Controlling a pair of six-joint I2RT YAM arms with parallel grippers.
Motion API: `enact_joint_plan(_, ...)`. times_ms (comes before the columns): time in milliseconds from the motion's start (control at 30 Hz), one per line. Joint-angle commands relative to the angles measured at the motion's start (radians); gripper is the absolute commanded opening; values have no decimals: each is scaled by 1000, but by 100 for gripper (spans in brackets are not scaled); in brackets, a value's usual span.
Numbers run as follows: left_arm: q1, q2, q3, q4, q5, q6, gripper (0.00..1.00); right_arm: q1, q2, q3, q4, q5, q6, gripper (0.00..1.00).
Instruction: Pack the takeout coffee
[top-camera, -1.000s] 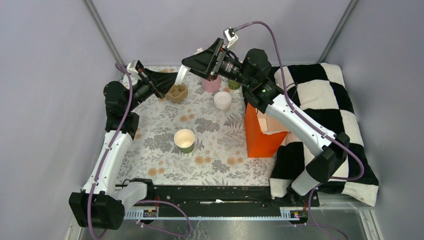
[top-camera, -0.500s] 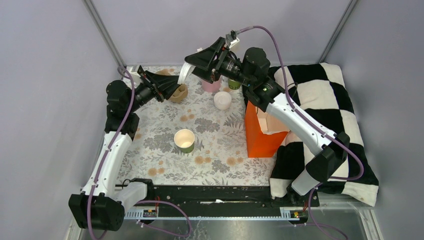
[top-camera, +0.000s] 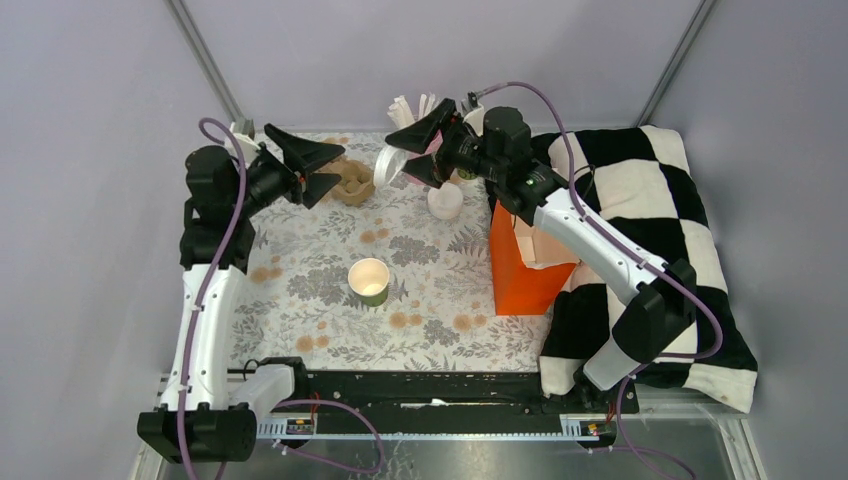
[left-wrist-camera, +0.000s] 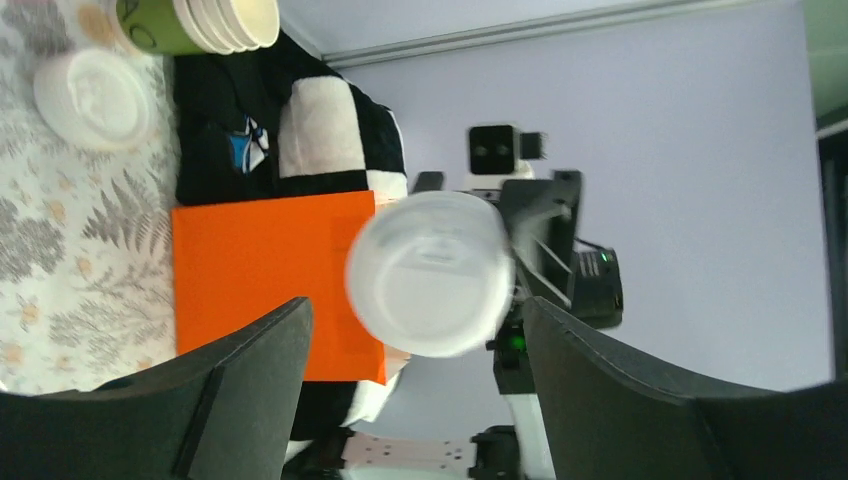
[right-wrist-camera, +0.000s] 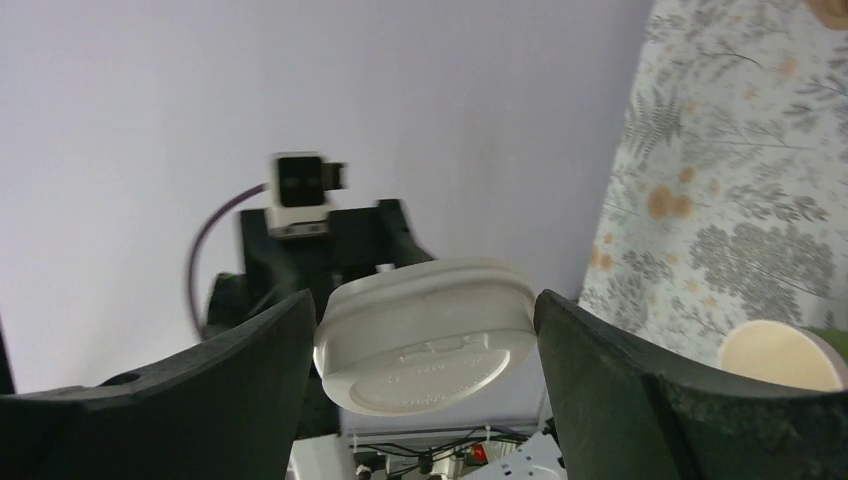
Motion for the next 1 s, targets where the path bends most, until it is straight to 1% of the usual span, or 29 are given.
enact_joint_plan(0, 4, 6, 117, -85, 23, 287, 83, -10, -38, -17, -110, -27, -81, 85)
enact_joint_plan(100, -17, 31, 92, -17, 140, 302, 84, -10, -32, -39, -157, -31, -104, 85)
enact_joint_plan(133, -46, 36, 89, -14, 156, 315, 84, -10, -27, -43, -158, -36, -105, 85)
enact_joint_plan(233, -135, 48, 96, -12, 143, 368, 84, -10, -18, -45, -169, -50, -109, 85)
enact_joint_plan(267, -161, 57, 100, -11, 134, 378, 82, -10, -18, -48, -174, -50, -112, 85)
enact_joint_plan(333, -209, 72, 101, -11, 101, 383, 75, -10, -18, -54, -177, -53, -112, 86)
enact_joint_plan(433, -272, 99, 107, -11, 51, 391, 68, -10, -16, -56, -177, -57, -107, 86)
enact_joint_plan(467, -290, 108, 110, -12, 37, 394, 65, -10, -15, -54, -180, -57, -106, 86)
enact_joint_plan(500, -303, 115, 115, -23, 23, 399, 59, -10, -15, -51, -181, -58, -108, 86)
enact_joint_plan(633, -314, 121, 120, -55, -27, 417, 40, -9, -10, -42, -191, -58, -111, 86)
enact_joint_plan(733, -313, 127, 123, -65, -32, 423, 33, -10, -6, -38, -191, -59, -110, 87)
enact_joint_plan(833, -313, 131, 124, -78, -53, 424, 21, -10, -2, -35, -185, -63, -105, 87)
enact_joint_plan(867, -313, 130, 121, -75, -55, 420, 18, -10, -4, -35, -185, -63, -106, 88)
enact_joint_plan(967, -312, 125, 111, -57, -57, 400, 8, -10, -11, -43, -183, -70, -120, 95)
